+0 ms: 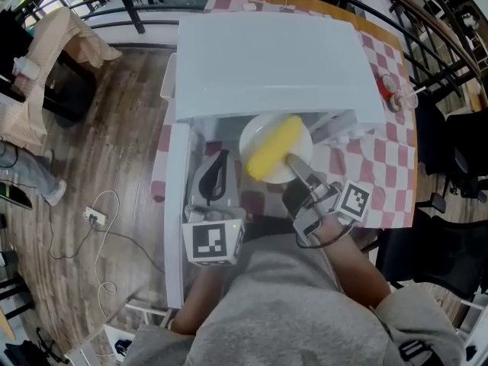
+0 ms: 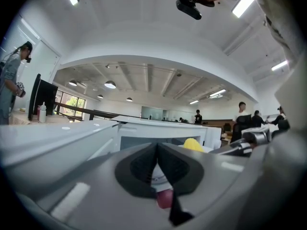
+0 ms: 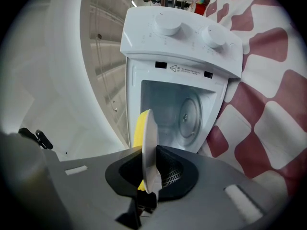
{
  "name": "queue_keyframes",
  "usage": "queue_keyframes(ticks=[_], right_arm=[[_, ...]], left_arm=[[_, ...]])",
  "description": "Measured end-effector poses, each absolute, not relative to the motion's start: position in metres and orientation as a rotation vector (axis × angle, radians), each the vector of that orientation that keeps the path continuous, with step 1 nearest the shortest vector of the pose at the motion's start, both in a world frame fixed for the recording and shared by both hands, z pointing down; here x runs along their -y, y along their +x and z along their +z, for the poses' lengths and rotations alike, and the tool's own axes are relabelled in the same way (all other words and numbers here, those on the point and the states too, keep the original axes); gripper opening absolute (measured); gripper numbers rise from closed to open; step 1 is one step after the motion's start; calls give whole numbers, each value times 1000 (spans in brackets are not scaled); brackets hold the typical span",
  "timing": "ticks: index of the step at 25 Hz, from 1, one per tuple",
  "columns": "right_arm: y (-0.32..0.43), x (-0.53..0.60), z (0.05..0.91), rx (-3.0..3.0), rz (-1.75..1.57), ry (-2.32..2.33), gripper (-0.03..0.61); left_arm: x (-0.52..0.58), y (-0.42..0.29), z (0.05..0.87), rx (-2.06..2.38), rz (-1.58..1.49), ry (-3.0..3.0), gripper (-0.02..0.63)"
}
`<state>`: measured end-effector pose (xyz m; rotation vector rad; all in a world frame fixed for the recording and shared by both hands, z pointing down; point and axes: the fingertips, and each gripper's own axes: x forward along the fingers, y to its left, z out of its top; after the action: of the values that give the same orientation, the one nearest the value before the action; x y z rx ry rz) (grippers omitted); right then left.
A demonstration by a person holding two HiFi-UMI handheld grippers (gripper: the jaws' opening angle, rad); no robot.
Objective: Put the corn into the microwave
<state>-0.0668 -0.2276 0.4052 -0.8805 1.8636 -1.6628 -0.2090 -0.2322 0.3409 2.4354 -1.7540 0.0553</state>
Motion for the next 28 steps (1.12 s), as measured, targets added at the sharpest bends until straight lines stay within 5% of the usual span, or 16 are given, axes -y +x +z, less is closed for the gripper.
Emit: queue_keyframes(ticks=[28], right_arm=[[-70, 306, 512, -1776, -1738, -964, 35]], left_arm=[[246, -211, 373, 1737, 210, 2377, 9]])
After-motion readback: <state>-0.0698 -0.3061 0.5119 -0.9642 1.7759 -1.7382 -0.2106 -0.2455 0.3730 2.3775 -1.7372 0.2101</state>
